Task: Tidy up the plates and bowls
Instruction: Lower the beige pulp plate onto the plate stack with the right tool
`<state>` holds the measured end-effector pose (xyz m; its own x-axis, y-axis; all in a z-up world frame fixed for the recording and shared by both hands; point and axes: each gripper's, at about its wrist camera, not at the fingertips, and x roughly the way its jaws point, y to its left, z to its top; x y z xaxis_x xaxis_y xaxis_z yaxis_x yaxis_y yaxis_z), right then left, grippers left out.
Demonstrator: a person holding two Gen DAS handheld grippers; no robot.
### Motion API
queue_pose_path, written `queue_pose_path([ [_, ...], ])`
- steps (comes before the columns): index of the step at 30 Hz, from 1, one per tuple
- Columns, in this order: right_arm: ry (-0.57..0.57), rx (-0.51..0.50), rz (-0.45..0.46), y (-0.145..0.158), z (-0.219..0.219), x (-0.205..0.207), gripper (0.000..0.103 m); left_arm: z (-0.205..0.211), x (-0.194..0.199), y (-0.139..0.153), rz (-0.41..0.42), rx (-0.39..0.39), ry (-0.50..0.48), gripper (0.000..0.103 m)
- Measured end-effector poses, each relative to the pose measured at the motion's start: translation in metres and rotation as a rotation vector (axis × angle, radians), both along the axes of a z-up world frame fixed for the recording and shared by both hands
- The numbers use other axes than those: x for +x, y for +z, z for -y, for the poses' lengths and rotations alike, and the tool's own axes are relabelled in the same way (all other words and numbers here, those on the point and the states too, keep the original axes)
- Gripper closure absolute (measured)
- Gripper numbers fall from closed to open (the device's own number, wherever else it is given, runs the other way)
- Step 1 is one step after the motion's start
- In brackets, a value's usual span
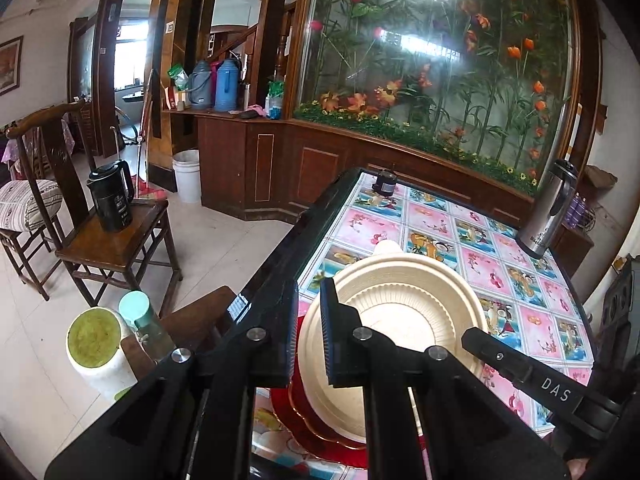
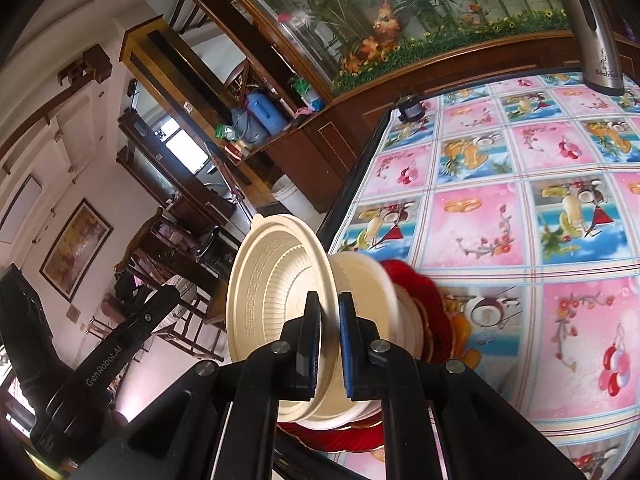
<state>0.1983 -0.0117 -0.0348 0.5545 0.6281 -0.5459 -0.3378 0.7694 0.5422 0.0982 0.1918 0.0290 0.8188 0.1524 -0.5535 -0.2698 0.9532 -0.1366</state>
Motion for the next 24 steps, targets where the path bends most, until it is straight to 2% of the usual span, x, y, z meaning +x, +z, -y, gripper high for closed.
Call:
queue_pose_path([
  [11, -0.002, -0.033, -0.036, -0.015, -0.014, 0.006, 0.095, -0.012, 0.009, -0.015, -0.041, -0.016, 0.006, 0.094],
  [24, -0.039, -0.044, -0.062, -0.031, -0.007, 0.017, 0.095, -0.015, 0.023, -0.031, -0.098, -0.016, 0.005, 0.094],
])
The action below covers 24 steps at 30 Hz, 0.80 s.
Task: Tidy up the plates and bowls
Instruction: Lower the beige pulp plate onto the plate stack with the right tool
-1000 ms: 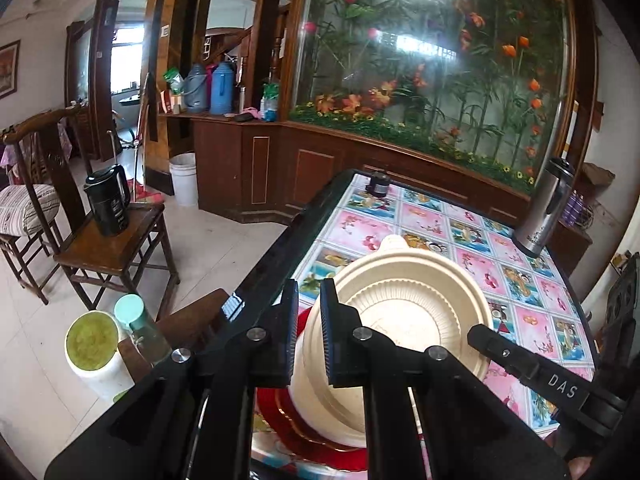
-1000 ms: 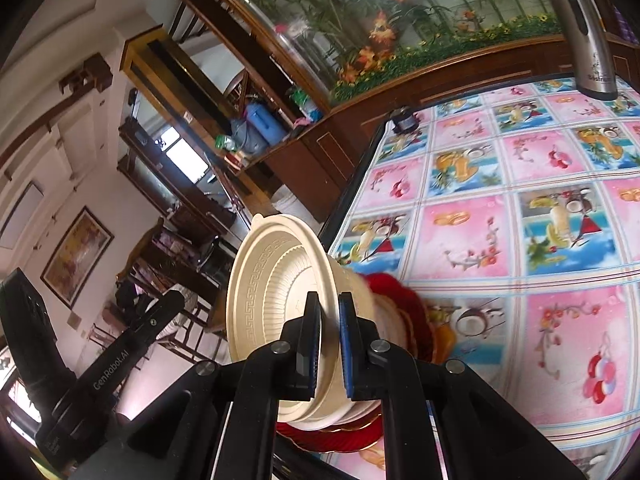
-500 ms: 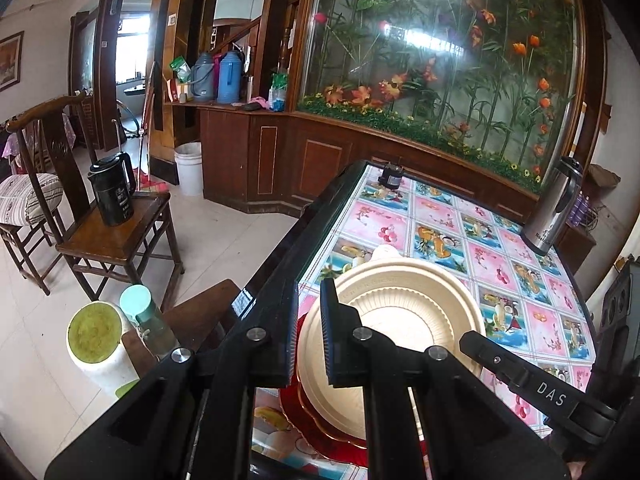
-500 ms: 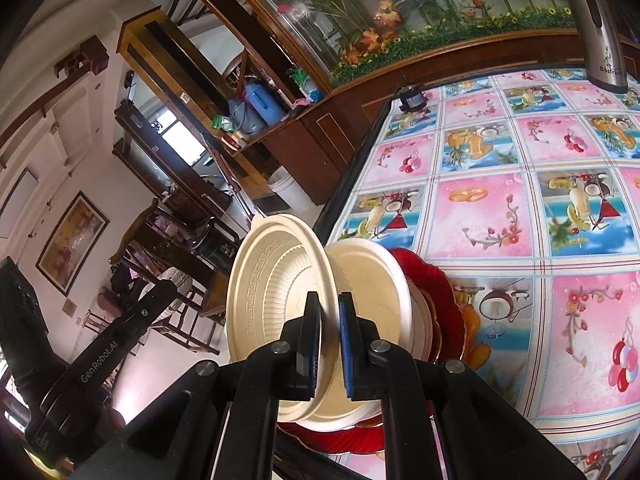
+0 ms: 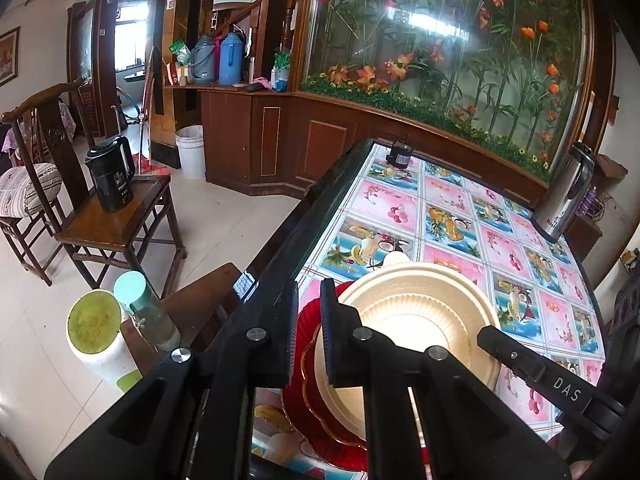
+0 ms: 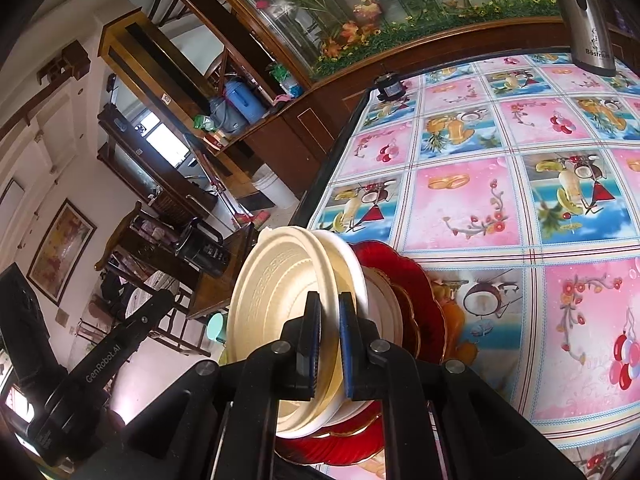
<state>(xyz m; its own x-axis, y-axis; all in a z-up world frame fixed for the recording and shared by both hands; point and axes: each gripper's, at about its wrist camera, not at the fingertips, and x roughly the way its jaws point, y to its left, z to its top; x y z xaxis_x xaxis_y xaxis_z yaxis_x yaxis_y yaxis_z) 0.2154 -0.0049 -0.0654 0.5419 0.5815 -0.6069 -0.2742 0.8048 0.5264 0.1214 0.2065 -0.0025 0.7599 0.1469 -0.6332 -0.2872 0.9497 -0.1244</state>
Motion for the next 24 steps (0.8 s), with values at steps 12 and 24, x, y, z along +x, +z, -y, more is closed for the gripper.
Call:
queue_pose_path([
  [12, 0.008, 0.004, -0.004, -0.002, -0.002, 0.001, 0.095, -0.001, 0.004, -0.003, -0.010, -0.016, -0.019, 0.094],
  [24, -0.001, 0.009, -0.017, -0.010, -0.006, 0.004, 0.095, -0.025, 0.008, -0.014, -0.040, -0.068, 0.027, 0.094],
])
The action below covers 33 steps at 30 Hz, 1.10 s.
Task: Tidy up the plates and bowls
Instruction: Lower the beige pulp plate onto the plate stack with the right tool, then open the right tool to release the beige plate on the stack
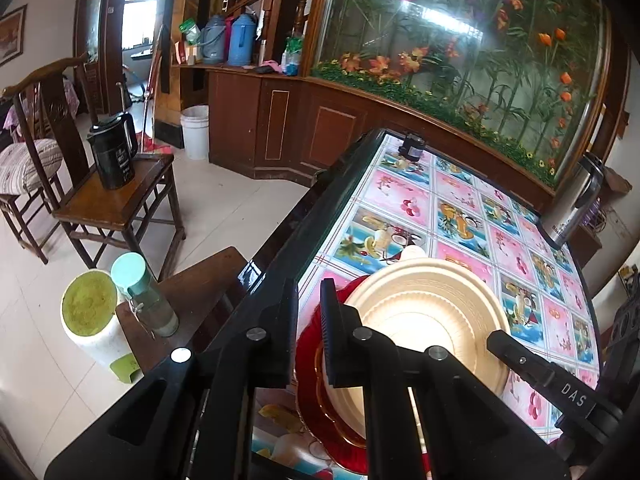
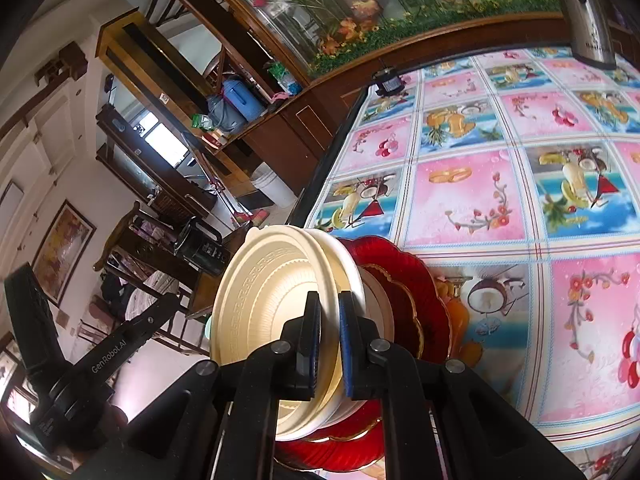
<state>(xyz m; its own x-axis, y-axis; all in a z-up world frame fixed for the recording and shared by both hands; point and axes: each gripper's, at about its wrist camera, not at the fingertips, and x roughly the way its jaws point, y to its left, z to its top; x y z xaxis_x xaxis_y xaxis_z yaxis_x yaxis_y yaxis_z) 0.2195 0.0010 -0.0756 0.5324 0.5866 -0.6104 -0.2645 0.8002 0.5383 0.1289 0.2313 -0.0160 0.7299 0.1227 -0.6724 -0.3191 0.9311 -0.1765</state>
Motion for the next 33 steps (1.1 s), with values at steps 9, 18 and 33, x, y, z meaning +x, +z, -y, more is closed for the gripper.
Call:
queue_pose_path([
  [9, -0.027, 0.227, -0.267, -0.027, 0.021, 0.028, 0.095, -0.015, 0.003, -0.008, -0.029, -0.020, 0.030, 0.094],
  [18, -0.033, 0.193, -0.271, -0.028, 0.014, 0.029, 0.094, -0.001, 0.005, -0.005, -0.025, 0.023, -0.002, 0.094],
  [33, 0.000, 0.032, -0.077, 0.004, 0.011, 0.009, 0.058, 0.022, 0.010, -0.009, -0.059, 0.113, -0.029, 0.094],
])
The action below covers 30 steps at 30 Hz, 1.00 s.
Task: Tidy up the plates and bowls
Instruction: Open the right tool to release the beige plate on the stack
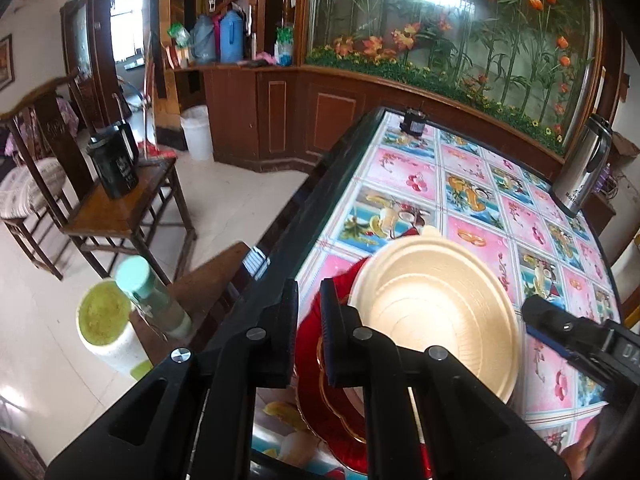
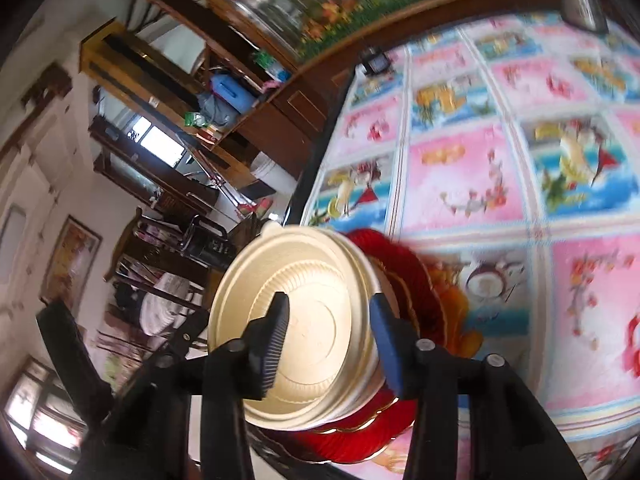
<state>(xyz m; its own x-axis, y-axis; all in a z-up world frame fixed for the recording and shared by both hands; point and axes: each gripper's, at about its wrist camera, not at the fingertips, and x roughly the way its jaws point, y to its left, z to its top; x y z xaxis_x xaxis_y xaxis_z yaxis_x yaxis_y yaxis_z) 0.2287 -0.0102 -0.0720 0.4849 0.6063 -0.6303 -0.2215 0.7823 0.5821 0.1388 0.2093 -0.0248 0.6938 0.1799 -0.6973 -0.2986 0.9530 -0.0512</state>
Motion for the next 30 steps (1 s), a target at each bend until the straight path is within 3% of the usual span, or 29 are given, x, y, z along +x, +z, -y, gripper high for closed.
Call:
queue_pose_path([
  [14, 0.022, 0.028, 0.113, 0.016, 0.026, -0.016, 0.056, 0.037, -0.015, 0.021, 0.046, 0.101, -0.054, 0.093],
  [17, 0.028, 0.013, 0.133, 0.017, 0.030, -0.023, 0.055, 0.046, -0.019, 0.022, 0.047, 0.122, -0.064, 0.085],
  [22, 0.060, -0.031, 0.199, 0.022, 0.032, -0.040, 0.055, 0.056, -0.030, 0.026, 0.061, 0.156, -0.049, 0.059],
  [26, 0.088, -0.048, 0.248, 0.024, 0.033, -0.055, 0.055, 0.061, -0.039, 0.029, 0.074, 0.174, -0.041, 0.056],
  [30, 0.109, -0.060, 0.279, 0.024, 0.034, -0.066, 0.055, 0.066, -0.047, 0.031, 0.088, 0.189, -0.037, 0.046],
])
